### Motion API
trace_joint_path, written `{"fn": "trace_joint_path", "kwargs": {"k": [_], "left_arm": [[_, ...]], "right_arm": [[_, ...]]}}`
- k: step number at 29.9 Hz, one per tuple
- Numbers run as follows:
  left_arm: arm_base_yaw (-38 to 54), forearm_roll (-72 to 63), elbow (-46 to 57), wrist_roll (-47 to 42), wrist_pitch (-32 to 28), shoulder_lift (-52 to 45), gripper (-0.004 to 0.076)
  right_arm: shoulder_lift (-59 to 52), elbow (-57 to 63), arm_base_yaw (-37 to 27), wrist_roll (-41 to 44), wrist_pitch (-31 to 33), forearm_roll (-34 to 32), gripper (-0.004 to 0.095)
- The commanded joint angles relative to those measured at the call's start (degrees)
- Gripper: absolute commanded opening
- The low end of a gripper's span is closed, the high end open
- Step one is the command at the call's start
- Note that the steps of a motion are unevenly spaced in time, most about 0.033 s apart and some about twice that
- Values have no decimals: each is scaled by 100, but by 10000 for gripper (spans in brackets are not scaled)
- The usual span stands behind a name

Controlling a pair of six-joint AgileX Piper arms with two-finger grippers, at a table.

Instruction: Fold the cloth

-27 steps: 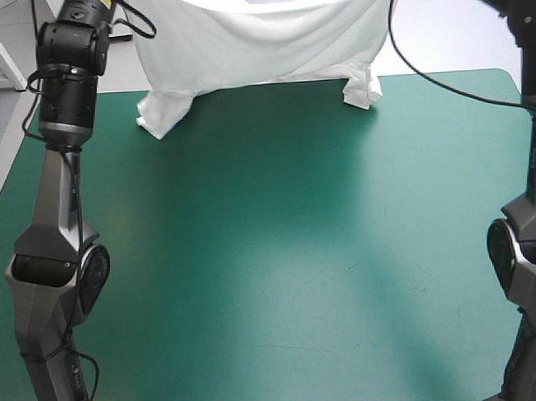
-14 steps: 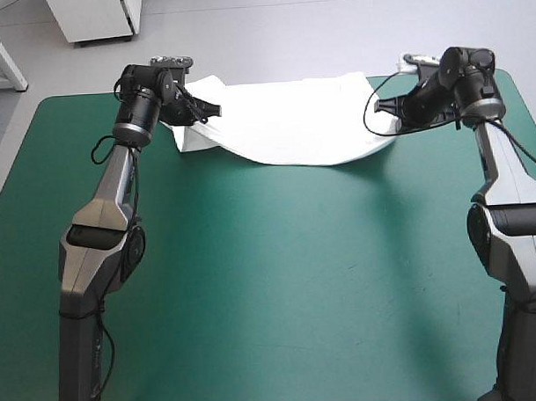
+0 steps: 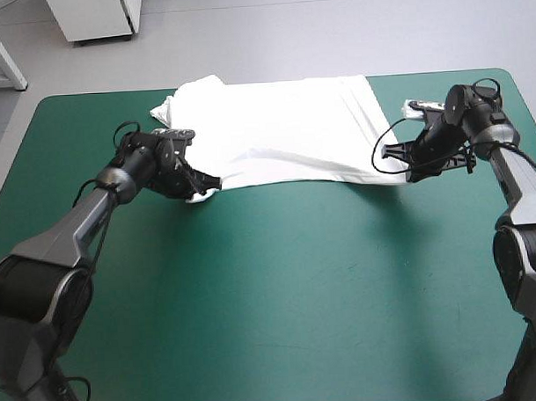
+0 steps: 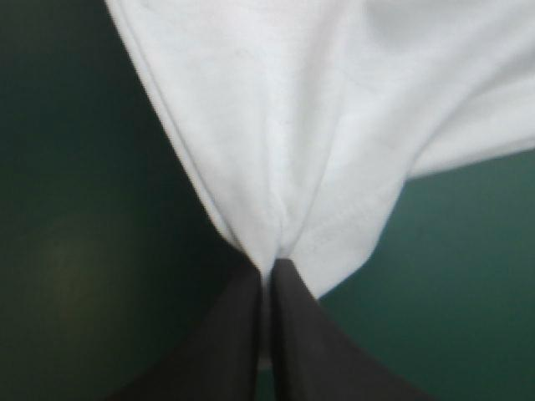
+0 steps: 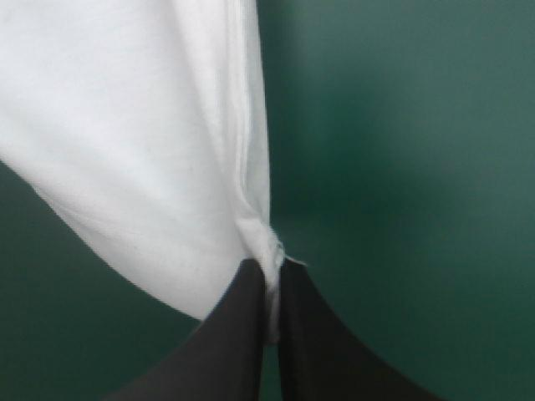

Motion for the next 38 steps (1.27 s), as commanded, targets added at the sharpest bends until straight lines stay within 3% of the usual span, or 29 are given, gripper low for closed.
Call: {"fn": "trace_joint_path", "kwargs": {"k": [1,9,14,23,28,38], "left_arm": [[5,71,985,71,-507,-1197,-9],[-6,-359,2476,358,-190,-2292,-9],[-17,-896,3389,569,209,-3238,-9],[-17,-1202,4611,535,1309,-4905,-9],[-17,-1301,4919,520,1965,-5478,-9],[-17,-1265,4972,604,1718,-5775,1]], "right_arm": [[-786,802,34,-171,-131,-27,-9],[-2437,3373,253,-214,-602,-428,-10],[-3341,4367,253,-214,-357,-508,-11],[-4520,5357,253,-163,354,-348,-13],[-5077,5788,253,-93,354,35,-13],[-5312,5996,253,-60,354,31,3]]}}
